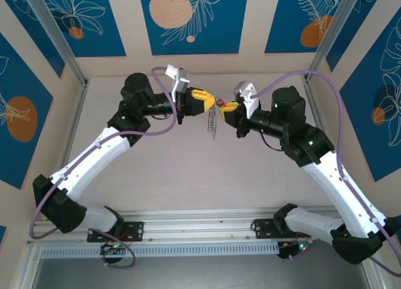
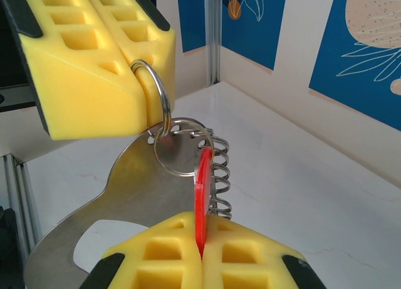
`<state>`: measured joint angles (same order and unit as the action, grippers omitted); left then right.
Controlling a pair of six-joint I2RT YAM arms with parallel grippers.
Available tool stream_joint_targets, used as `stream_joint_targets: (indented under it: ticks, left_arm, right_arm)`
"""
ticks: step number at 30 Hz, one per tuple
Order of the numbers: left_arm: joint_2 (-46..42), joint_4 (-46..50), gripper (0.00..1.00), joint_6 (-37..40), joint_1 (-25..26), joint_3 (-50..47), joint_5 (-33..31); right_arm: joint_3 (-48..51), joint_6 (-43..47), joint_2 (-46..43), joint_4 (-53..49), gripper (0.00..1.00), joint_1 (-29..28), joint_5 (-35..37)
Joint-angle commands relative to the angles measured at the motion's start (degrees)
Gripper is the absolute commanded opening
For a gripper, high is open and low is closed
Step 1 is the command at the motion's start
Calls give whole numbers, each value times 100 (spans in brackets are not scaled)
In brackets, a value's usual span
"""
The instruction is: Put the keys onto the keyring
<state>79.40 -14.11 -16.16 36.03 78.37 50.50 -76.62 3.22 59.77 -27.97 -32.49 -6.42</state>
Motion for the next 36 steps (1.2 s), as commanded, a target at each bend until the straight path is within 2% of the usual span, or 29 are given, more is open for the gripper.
stream_joint_targets:
  ticks: [1,19,36]
  left_arm:
    - [6,-208,0,20,41,188,21]
    - [41,-250,0,-20,43,188,30]
    - [59,-272,0,-20,44,183,-5]
  right_arm:
    - [-307,9,-83,-52,0,41,34]
    - [-590,-36,147,-17,0,-124,-244]
    - [-523,66,20,-89,0,-65,35]
